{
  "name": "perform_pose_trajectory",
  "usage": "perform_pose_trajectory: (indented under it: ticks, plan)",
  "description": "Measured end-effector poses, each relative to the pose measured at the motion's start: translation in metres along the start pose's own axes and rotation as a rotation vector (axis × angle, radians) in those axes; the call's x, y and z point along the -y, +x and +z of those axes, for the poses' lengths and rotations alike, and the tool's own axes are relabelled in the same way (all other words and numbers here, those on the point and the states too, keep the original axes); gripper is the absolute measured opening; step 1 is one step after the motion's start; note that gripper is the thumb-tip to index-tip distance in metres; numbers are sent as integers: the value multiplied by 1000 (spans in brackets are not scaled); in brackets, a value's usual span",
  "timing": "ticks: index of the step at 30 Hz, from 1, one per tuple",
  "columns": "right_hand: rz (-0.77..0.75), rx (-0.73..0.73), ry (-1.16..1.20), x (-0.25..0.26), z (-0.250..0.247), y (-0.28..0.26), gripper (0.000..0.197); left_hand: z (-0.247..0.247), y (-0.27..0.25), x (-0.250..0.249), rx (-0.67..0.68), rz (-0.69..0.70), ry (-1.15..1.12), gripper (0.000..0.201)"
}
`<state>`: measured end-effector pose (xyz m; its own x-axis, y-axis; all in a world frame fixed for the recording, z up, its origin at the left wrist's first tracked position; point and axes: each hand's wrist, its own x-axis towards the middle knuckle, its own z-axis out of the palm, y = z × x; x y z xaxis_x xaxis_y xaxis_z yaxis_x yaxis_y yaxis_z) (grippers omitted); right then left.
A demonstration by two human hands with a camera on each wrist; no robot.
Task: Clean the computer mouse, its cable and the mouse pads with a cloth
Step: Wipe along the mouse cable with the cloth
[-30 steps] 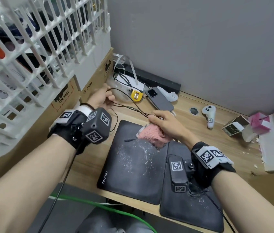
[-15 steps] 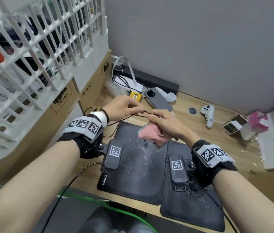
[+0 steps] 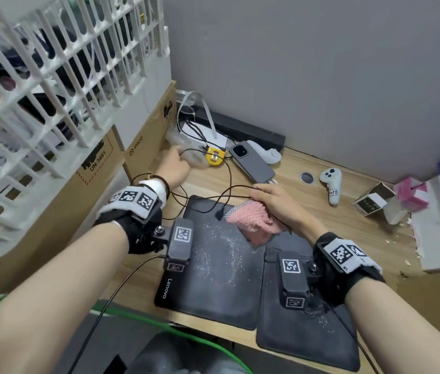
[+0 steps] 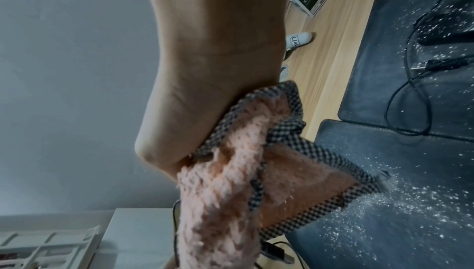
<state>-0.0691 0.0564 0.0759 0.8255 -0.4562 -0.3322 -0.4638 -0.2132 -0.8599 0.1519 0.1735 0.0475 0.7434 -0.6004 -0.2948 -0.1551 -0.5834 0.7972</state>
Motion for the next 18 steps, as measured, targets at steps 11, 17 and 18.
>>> perform_pose_trajectory:
  ticks: [11,17,18]
  plan:
    - [26,20,-70,3,-1,2,35,18,-23,-22,531,698,491,23]
    - [107,16,-70,-13,-6,-14,24,15,-12,-21,339,386,221,24]
    - [137,37,-74,-16,-6,-16,25,16,-8,-20,286,271,60,26]
